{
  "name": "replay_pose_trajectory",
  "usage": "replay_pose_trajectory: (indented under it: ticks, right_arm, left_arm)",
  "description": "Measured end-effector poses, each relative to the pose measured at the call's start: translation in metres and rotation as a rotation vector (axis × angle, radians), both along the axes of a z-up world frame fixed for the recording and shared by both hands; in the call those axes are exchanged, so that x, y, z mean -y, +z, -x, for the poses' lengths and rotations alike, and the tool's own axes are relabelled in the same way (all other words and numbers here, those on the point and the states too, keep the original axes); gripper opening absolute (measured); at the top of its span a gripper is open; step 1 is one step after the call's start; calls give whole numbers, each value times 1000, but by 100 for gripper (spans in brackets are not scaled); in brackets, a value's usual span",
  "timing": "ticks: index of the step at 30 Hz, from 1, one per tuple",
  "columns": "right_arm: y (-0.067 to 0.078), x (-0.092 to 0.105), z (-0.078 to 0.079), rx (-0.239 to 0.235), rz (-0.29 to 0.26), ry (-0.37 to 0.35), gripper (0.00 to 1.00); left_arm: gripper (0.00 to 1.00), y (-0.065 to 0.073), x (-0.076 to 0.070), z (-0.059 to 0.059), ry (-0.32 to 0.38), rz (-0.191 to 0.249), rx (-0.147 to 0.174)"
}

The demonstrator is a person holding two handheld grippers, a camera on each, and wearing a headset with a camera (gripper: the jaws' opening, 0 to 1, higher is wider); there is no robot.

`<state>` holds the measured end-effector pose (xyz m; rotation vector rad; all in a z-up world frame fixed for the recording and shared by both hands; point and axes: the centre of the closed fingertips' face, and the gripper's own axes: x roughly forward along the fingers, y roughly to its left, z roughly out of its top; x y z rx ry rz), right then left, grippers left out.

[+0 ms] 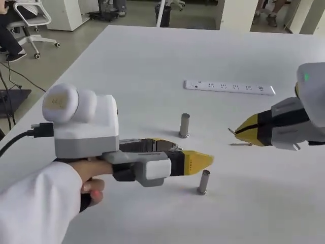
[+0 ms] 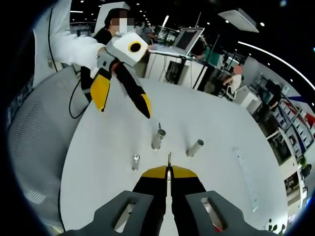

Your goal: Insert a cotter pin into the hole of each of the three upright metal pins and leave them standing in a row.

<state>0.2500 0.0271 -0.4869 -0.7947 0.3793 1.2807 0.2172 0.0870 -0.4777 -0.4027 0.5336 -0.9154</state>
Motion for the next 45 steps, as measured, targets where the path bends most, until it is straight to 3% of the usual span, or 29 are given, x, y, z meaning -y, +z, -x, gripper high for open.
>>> replay_pose_trajectory:
  ticks: [6, 9, 14, 17, 23, 26, 37, 41, 45]
  right_arm:
    - [1, -12, 13, 18, -17, 49, 0]
    - [2, -18, 17, 32, -25, 64, 0]
    - [4, -25, 23, 51, -35, 90, 0]
    - [4, -28, 26, 58, -41, 103, 0]
    - [4, -30, 28, 80, -38, 129, 0]
    - [4, -32, 33, 87, -26, 149, 0]
    - [5, -39, 40, 115, -11, 188, 0]
    - [5, -40, 42, 122, -6, 196, 0]
    - [6, -41, 44, 131, 3, 207, 0]
  left_arm:
    - [52, 6, 9, -7, 6, 59, -27]
    - [44, 7, 12, -10, 9, 72, -36]
    - [42, 4, 18, -9, 4, 99, -81]
    - [39, 2, 19, -9, 8, 106, -100]
    - [24, 2, 21, -6, -8, 116, -119]
    - [20, 2, 23, -4, -22, 113, -118]
    - [9, 1, 25, -5, -12, 156, -171]
    - [3, -1, 24, -4, -15, 147, -179]
    - [3, -3, 23, -3, -15, 162, -219]
